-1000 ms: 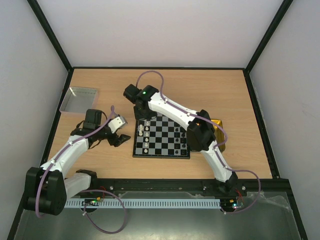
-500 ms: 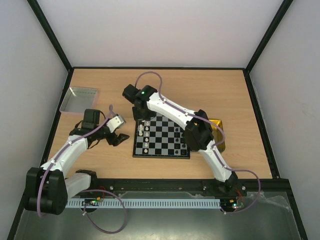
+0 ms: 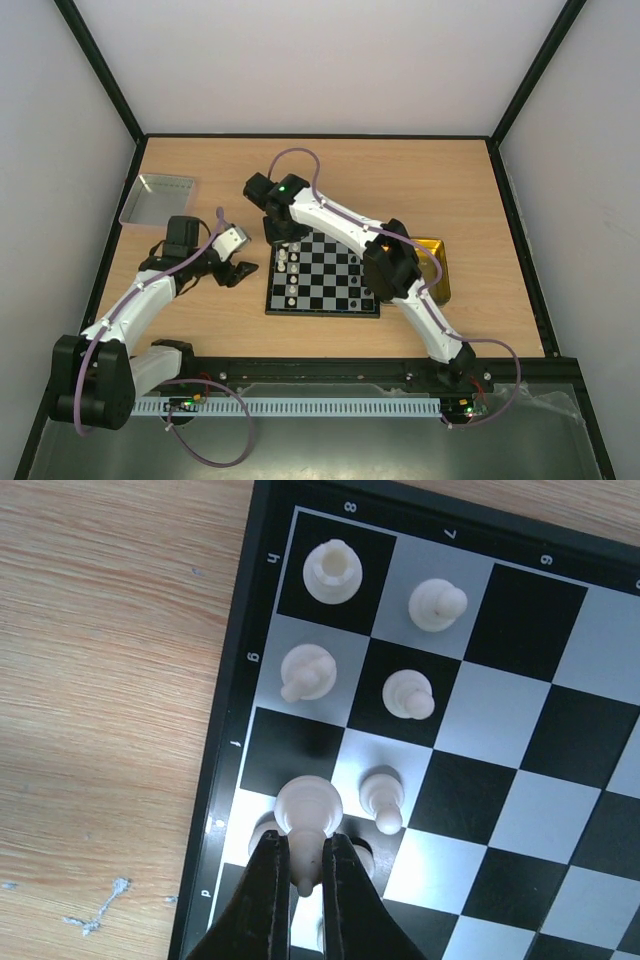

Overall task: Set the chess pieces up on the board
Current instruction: Place the chess piece on the chessboard.

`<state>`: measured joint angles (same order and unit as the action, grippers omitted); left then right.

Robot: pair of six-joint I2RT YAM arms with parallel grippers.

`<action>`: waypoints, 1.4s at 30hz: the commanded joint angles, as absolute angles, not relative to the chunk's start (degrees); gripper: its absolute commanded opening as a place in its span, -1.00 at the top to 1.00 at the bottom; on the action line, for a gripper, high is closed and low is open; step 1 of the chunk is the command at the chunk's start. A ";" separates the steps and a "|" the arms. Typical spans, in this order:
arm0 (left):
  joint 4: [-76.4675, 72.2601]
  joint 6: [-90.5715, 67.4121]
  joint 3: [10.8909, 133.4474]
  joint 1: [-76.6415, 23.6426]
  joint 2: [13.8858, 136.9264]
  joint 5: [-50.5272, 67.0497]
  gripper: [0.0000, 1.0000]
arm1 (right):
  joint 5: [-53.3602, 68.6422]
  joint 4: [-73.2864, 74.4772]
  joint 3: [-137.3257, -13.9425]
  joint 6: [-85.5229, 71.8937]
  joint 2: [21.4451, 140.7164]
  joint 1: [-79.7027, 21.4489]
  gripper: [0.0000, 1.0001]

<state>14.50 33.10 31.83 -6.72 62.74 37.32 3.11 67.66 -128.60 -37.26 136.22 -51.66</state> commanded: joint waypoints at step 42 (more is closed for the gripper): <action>12.44 30.94 31.99 -6.01 61.11 40.16 -0.56 | 3.27 65.60 -130.70 -36.68 140.71 -51.41 0.96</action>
